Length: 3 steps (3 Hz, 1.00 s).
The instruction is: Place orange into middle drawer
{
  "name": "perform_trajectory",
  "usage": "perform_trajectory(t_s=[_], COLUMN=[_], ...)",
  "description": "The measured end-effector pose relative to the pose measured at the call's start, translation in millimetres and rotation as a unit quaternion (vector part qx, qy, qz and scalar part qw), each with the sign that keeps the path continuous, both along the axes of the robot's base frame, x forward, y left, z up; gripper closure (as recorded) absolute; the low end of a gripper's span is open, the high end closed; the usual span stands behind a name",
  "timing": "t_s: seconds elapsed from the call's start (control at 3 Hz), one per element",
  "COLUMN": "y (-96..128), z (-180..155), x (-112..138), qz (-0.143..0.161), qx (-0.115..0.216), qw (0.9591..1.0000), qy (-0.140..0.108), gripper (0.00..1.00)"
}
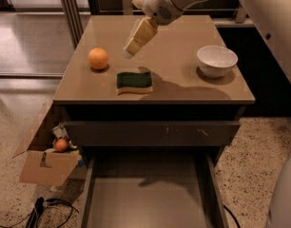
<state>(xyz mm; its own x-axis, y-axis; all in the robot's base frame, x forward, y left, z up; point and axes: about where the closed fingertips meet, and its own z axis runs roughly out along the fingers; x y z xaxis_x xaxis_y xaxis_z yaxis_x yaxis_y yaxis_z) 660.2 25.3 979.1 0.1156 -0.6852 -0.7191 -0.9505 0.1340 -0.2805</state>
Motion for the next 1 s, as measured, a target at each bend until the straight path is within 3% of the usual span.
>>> perform_trajectory(t_s=[0.33, 0.67, 1.0], y=[9.3, 9.6, 29.6], z=[-0.1, -0.3, -20.6], x=[2.1, 2.2, 17.1], qz=[0.005, 0.005, 0.010], qx=[0.021, 0.021, 0.032], qw=[0.9997, 0.9997, 0.9992], qy=[0.008, 0.008, 0.021], gripper=[0.00, 0.00, 0.00])
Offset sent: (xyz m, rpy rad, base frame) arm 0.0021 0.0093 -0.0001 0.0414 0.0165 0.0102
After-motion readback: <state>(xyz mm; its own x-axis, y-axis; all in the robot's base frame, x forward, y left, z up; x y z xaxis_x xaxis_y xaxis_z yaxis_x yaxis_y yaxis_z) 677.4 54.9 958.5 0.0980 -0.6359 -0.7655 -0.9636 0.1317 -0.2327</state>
